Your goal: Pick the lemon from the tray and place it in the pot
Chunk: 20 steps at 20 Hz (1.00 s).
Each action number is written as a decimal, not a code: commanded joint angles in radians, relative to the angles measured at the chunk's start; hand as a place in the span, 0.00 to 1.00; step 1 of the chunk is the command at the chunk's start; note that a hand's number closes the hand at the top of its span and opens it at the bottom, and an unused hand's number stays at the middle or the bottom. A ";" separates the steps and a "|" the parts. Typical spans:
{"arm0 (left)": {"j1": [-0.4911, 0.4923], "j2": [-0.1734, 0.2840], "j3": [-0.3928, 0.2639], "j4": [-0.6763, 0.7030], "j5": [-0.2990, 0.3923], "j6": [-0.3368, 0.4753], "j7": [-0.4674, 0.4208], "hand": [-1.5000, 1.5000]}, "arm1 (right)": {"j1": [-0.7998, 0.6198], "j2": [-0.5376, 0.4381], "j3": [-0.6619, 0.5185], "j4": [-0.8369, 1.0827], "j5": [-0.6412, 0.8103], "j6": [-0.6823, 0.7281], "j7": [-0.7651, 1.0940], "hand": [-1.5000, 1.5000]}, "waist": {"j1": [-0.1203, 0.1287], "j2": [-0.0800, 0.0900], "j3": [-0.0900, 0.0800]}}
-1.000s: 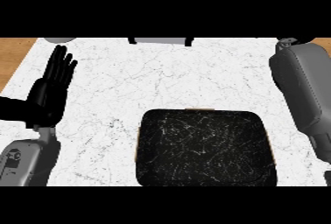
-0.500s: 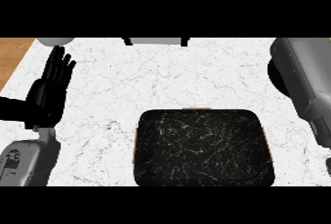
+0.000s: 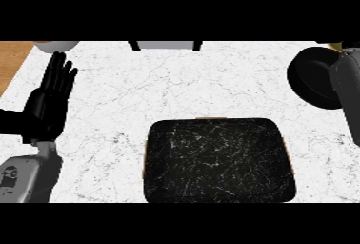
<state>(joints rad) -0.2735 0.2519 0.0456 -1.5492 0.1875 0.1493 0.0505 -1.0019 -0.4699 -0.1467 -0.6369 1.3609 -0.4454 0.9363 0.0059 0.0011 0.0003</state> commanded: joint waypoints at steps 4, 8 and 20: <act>0.017 -0.004 0.010 -0.015 -0.008 -0.016 -0.009 0.50 | 0.064 -0.091 -0.077 0.110 -0.067 -0.113 -0.154 1.00 | 0.012 0.005 0.001; 0.037 -0.017 -0.015 -0.086 -0.016 -0.011 0.037 0.50 | 0.077 -0.103 -0.116 0.203 -0.091 -0.192 -0.204 1.00 | 0.022 0.007 0.001; -0.024 -0.022 0.014 0.019 -0.003 -0.043 -0.014 0.50 | 0.087 -0.127 -0.345 0.331 -0.416 -0.055 -0.567 0.00 | 0.025 0.014 0.003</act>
<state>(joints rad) -0.2855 0.2183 0.0433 -1.5430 0.1647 0.1333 0.0411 -0.9227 -0.5725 -0.4381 -0.3382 1.0298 -0.5547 0.5182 0.0283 0.0139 0.0032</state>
